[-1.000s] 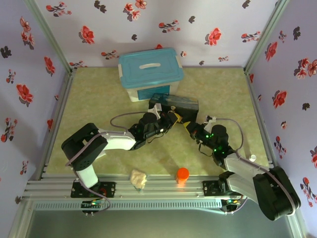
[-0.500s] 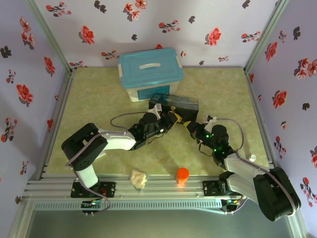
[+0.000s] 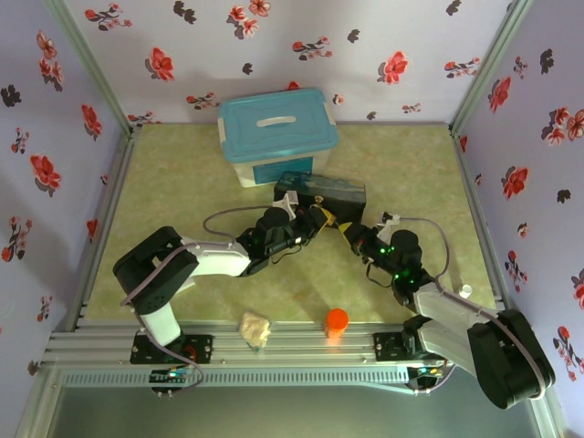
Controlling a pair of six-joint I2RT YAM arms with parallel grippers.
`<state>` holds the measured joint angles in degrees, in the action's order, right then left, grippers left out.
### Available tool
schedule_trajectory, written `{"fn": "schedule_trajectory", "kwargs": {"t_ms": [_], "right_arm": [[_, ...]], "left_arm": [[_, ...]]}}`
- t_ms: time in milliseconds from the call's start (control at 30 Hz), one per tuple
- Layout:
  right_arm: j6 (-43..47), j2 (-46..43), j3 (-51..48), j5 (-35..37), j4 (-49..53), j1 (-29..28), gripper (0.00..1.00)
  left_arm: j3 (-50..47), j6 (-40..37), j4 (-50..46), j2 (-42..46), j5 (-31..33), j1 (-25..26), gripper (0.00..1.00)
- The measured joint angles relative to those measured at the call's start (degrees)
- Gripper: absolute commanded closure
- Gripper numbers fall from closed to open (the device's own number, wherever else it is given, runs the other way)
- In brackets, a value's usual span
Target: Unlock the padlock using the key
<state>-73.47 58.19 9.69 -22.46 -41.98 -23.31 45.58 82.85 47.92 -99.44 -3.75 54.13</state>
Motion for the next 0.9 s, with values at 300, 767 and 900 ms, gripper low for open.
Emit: {"fn": "schedule_trajectory", "kwargs": {"t_ms": [300,767,900], "right_arm": [[0.0,0.0,-0.3,-0.1,-0.6,0.0,1.0],[-1.3,7.6,-0.4,-1.9,-9.9,0.5,1.0],[-1.6,8.0,-0.4,-4.8,-10.9,3.0,1.0]], "left_arm": [[0.1,-0.2,0.0,-0.8,0.0,0.1,1.0],[1.0,-0.3,0.1,-1.7,0.3,0.0,1.0],[1.3,-0.2,0.3,-1.8,-0.2,0.0,1.0]]}}
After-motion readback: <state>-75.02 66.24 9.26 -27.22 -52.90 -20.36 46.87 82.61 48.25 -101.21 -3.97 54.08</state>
